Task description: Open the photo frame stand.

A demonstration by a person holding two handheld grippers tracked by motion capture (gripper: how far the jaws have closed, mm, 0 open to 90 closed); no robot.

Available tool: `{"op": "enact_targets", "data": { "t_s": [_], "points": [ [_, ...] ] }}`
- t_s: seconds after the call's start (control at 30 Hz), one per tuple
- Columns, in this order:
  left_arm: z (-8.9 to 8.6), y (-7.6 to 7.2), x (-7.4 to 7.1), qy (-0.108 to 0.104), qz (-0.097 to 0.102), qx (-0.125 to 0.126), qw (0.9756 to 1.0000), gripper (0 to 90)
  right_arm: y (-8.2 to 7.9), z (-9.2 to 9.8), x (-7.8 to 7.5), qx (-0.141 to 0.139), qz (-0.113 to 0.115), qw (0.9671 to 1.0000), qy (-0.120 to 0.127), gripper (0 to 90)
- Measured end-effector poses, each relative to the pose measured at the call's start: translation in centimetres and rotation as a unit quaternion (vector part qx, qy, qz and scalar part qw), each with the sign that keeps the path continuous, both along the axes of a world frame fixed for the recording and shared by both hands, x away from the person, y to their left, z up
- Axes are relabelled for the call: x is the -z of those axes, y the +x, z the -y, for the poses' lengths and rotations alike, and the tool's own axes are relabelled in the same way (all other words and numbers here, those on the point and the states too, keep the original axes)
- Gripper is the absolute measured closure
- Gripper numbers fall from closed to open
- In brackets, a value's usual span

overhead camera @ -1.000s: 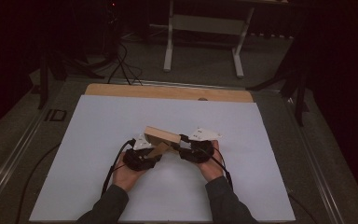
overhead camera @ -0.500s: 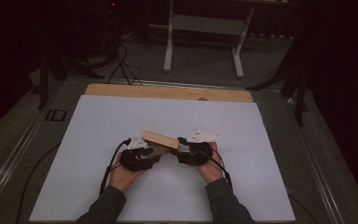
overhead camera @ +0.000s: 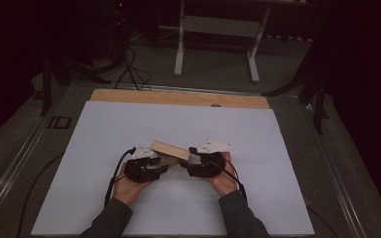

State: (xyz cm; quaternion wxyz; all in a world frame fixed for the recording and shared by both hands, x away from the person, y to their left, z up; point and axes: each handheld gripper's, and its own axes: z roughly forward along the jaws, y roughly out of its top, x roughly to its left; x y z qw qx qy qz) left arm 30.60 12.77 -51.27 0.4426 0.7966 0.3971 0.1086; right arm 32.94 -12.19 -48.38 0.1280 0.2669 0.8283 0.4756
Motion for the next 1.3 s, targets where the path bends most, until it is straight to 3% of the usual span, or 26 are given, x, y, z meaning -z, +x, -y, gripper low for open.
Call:
{"op": "enact_targets", "data": {
  "t_s": [0.6, 1.3],
  "points": [
    [-0.3, -0.6, -0.7, -0.006, 0.009, -0.001, 0.9999, 53.4, -0.2, 0.2, -0.2, -0.001, 0.006, 1.0000, -0.004, 37.3],
    [-0.2, -1.3, -1.4, 0.003, 0.021, 0.005, 0.9998, 53.4, -0.4, 0.8, -1.2, -0.005, 0.014, 0.9999, 0.007, 35.8]
  ]
}}
